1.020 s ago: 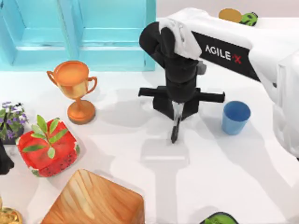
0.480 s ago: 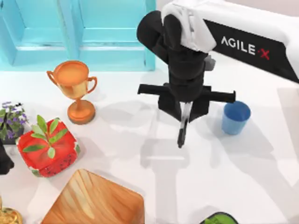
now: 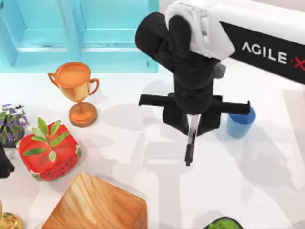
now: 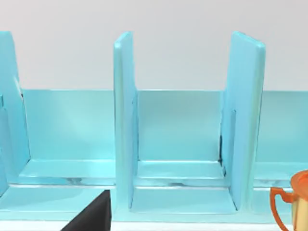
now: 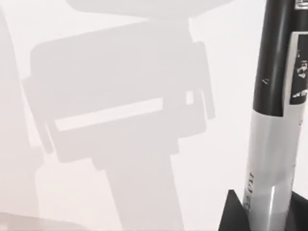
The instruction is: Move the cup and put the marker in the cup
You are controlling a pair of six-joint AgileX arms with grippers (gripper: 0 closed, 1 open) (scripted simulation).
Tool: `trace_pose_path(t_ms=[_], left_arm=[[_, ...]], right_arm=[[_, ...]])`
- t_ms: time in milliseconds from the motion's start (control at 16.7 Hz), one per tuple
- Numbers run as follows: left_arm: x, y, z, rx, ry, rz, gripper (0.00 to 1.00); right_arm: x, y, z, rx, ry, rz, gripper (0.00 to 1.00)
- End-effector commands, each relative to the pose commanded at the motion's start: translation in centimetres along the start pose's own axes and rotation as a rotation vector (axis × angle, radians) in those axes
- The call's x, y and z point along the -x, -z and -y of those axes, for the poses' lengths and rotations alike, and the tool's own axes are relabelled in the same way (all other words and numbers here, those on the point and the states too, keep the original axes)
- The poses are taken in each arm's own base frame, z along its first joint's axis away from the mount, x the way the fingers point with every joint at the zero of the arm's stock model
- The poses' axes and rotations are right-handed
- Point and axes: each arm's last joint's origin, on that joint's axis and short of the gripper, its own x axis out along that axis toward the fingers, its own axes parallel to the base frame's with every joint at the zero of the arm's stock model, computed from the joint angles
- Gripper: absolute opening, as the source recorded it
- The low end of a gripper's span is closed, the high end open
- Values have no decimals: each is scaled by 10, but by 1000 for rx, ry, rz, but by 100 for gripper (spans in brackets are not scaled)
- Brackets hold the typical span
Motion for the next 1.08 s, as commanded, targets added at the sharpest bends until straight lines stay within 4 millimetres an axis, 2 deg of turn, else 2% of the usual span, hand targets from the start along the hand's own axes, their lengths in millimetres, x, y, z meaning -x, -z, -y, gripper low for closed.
trace_pose_path(t_ms=[240,480,660,780,1080], left_arm=[[0,0,0,0,0,0,100],[0,0,0,0,0,0,100],[0,0,0,0,0,0,100],[0,0,0,0,0,0,100],[0,0,0,0,0,0,100]], right_arm=[[-6,-2,0,17,6,23,0],[-30,2,-2,123,28,166,0],[-42,6,-3,208,10,374,0],[-41,9,-2,242,-20,553,0],[-14,23,6,186,-121,1041,0]])
